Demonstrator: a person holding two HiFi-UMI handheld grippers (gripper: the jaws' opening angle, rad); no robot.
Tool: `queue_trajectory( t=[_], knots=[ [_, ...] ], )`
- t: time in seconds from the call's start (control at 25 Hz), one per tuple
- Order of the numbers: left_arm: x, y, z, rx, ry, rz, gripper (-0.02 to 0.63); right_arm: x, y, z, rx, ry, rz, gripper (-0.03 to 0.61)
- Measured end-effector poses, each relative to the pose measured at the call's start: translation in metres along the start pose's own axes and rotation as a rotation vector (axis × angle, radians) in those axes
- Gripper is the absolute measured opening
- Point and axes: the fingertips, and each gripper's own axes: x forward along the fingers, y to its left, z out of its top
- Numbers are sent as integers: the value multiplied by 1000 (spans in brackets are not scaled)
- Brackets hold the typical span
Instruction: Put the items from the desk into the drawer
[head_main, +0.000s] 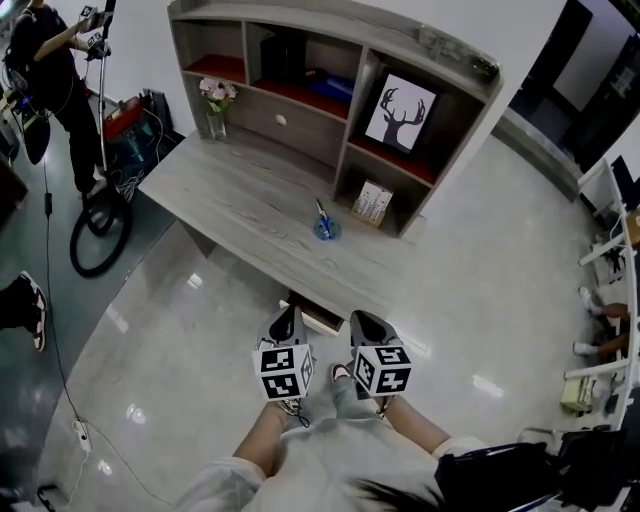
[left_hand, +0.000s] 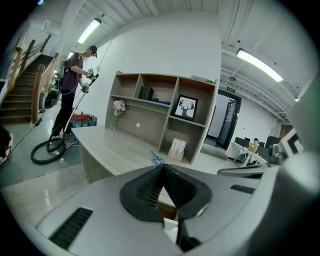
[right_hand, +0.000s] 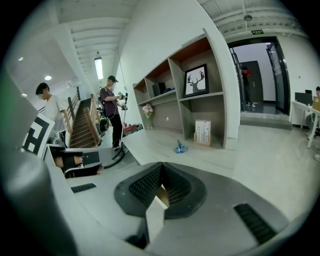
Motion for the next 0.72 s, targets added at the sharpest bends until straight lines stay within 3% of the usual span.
queue_trajectory(
  t=[0.28, 0.72],
  knots=[
    [24, -12, 7, 3, 3, 30, -3, 23, -15, 15, 7, 8, 57, -2],
    [40, -11, 20, 22, 0, 56, -3, 44, -26, 33, -34, 3, 56, -2]
  ],
)
